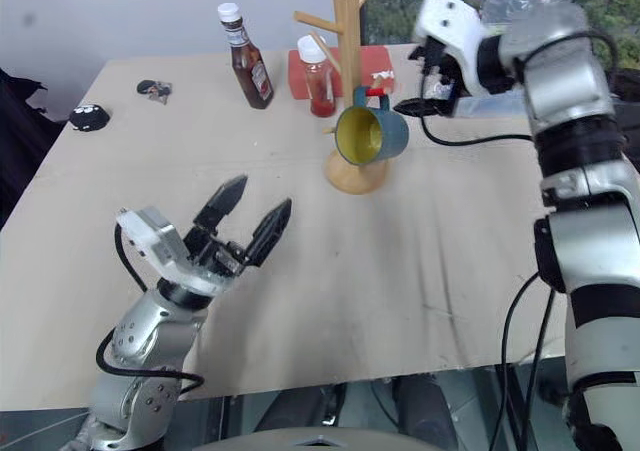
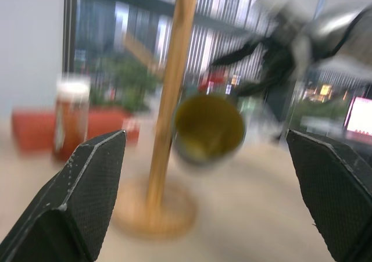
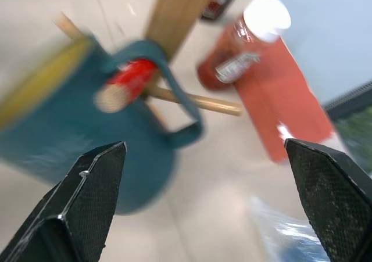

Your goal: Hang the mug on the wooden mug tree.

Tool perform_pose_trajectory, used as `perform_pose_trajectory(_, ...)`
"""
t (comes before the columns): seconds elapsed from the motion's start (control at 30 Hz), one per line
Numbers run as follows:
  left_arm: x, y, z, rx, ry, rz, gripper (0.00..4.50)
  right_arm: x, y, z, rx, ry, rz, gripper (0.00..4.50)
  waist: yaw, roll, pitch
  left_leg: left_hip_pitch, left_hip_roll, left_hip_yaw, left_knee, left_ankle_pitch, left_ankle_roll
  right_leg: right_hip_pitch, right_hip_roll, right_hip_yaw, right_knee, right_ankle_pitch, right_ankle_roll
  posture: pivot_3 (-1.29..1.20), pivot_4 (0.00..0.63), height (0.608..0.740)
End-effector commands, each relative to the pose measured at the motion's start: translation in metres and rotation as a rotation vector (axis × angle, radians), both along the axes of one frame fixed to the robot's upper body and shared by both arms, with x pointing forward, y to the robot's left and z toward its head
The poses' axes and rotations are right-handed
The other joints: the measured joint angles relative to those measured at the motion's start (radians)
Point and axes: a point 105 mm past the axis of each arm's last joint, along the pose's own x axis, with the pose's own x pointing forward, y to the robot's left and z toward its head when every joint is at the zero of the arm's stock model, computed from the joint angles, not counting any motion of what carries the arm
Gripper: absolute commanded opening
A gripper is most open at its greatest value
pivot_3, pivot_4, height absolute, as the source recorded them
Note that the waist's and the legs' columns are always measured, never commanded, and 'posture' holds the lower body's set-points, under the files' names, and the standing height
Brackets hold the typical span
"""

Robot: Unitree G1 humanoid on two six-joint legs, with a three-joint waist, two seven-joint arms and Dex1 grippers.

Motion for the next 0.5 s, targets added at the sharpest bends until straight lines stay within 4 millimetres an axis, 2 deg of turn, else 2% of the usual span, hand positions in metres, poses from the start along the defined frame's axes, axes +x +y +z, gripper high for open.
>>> perform_pose_trajectory(0.03, -0.007, 0.000, -0.006, 0.036, 0.062, -0.002, 4.50, -0.023, -0.016, -0.005, 0.170, -0.011, 0.030, 4.44, 0.000, 0.000, 0.000, 0.000, 0.000, 0.000, 0.000, 0.000, 0.000, 0.000, -0.001, 0.000, 0.000, 0.000, 0.000, 0.00, 0.150, 0.740)
perform_pose_trajectory(0.2, -0.013, -0.001, -0.025, 0.134, 0.156, -0.015, 4.50, -0.062, -0.031, -0.068, 0.241, 0.103, 0.008, 4.44, -0.003, 0.002, 0.000, 0.001, 0.001, 0.002, 0.001, 0.000, 0.000, 0.000, 0.000, 0.002, 0.004, 0.000, 0.000, 0.00, 0.150, 0.740)
perform_pose_trajectory(0.3, -0.015, 0.007, -0.045, 0.208, 0.240, 0.021, 4.50, -0.088, -0.031, -0.104, 0.401, 0.191, -0.080, 4.44, -0.003, 0.002, -0.001, 0.003, 0.001, 0.002, 0.001, 0.000, 0.000, 0.001, 0.000, 0.002, 0.004, 0.000, 0.000, 0.00, 0.150, 0.740)
perform_pose_trajectory(0.43, -0.024, 0.012, -0.069, 0.277, 0.327, 0.034, 4.50, -0.112, -0.036, -0.141, 0.560, 0.188, -0.263, 4.44, -0.003, 0.003, -0.001, 0.004, 0.001, 0.005, 0.001, 0.000, 0.000, 0.001, 0.001, 0.005, 0.005, 0.000, 0.000, 0.00, 0.150, 0.740)
perform_pose_trajectory(0.5, -0.027, 0.013, -0.077, 0.292, 0.350, 0.035, 4.50, -0.120, -0.036, -0.152, 0.572, 0.178, -0.302, 4.44, -0.003, 0.003, -0.001, 0.005, 0.001, 0.007, 0.001, 0.000, 0.000, 0.002, 0.001, 0.007, 0.005, 0.000, 0.001, 0.00, 0.150, 0.740)
